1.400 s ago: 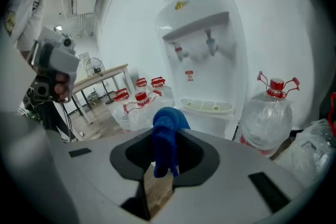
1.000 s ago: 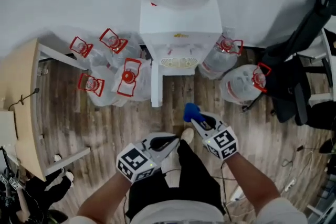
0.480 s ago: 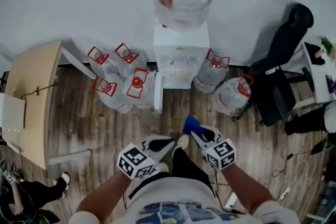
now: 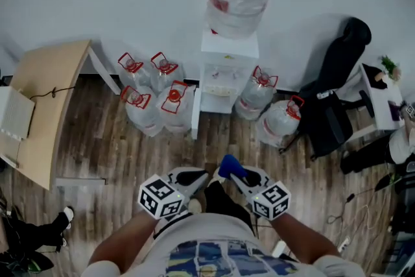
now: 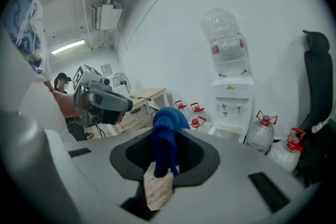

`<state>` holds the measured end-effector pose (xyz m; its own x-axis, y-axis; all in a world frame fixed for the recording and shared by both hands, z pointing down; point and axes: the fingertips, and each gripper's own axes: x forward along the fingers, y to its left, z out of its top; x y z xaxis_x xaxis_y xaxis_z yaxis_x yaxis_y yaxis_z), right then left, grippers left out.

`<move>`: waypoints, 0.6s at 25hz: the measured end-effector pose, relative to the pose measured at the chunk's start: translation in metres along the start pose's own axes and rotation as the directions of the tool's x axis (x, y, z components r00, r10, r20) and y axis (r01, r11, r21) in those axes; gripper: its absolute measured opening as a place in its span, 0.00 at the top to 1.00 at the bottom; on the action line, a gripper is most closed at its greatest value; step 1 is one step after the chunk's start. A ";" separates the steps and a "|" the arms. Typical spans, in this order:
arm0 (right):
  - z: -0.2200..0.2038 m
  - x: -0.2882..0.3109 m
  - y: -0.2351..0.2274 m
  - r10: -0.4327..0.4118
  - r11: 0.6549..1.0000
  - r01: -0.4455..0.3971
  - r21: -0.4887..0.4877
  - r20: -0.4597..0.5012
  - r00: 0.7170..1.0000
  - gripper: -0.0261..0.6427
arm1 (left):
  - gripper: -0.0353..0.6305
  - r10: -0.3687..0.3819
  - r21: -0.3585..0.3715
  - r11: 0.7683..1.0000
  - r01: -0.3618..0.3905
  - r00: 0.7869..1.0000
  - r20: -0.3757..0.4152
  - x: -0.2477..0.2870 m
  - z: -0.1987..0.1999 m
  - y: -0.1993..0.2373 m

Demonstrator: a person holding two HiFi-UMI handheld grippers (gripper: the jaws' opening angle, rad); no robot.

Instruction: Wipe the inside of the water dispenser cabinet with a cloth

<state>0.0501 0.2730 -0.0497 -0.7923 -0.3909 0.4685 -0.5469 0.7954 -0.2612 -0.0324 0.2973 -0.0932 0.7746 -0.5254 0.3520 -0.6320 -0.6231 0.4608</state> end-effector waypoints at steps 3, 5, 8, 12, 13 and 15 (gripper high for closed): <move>-0.011 -0.012 0.023 0.005 1.000 -0.005 -0.013 -0.005 1.000 0.83 | 0.94 0.008 -0.008 1.000 -0.008 1.000 0.010 -0.023 -0.015 -0.013; -0.014 -0.022 0.032 -0.001 1.000 0.001 -0.021 -0.006 1.000 0.83 | 0.94 0.016 -0.013 1.000 -0.016 1.000 0.013 -0.034 -0.023 -0.020; -0.016 -0.032 0.044 -0.013 1.000 0.013 -0.018 0.005 1.000 0.83 | 0.94 0.023 -0.014 1.000 -0.023 1.000 0.011 -0.048 -0.032 -0.027; -0.015 -0.041 0.059 -0.019 0.999 0.019 -0.033 0.018 1.000 0.83 | 0.94 0.022 -0.004 1.000 -0.022 1.000 0.009 -0.058 -0.037 -0.036; -0.015 -0.044 0.063 -0.019 0.999 0.020 -0.038 0.021 1.000 0.83 | 0.94 0.021 0.000 1.000 -0.021 1.000 0.011 -0.060 -0.038 -0.039; -0.019 -0.046 0.069 -0.015 0.999 0.016 -0.041 0.022 1.000 0.83 | 0.94 0.020 0.003 1.000 -0.021 1.000 0.017 -0.065 -0.041 -0.046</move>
<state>0.0537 0.3550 -0.0734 -0.7899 -0.4129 0.4533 -0.5478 0.8073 -0.2193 -0.0527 0.3832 -0.1040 0.7611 -0.5479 0.3473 -0.6478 -0.6138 0.4513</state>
